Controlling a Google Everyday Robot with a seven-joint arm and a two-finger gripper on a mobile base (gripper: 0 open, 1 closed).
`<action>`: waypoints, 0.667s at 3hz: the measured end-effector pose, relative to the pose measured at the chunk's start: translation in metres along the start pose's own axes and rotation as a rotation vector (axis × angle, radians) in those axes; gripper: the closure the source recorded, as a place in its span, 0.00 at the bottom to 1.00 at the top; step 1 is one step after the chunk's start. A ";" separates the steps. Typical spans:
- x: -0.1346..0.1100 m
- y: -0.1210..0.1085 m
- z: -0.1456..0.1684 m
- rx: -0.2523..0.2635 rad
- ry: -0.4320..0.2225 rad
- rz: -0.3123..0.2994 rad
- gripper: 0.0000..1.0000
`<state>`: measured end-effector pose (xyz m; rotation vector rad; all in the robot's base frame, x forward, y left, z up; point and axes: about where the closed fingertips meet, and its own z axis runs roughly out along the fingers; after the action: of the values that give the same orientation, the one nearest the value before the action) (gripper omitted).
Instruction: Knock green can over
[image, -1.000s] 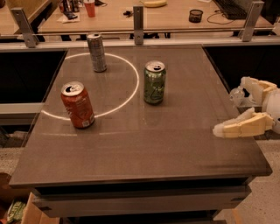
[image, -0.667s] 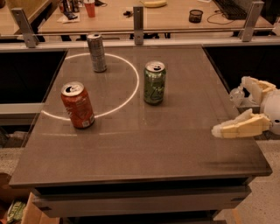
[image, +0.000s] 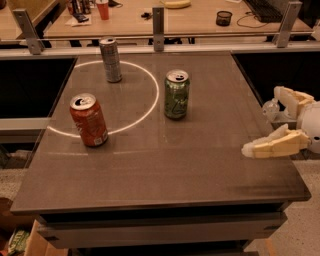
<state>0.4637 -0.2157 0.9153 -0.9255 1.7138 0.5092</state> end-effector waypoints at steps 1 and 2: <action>-0.012 -0.009 0.020 -0.043 -0.099 -0.046 0.00; -0.017 -0.021 0.046 -0.094 -0.187 -0.080 0.00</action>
Offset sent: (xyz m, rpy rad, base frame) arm 0.0776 0.0348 -0.0043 0.1818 -0.2129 0.2142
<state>0.5102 -0.1903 0.9178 -0.9788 1.4893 0.6078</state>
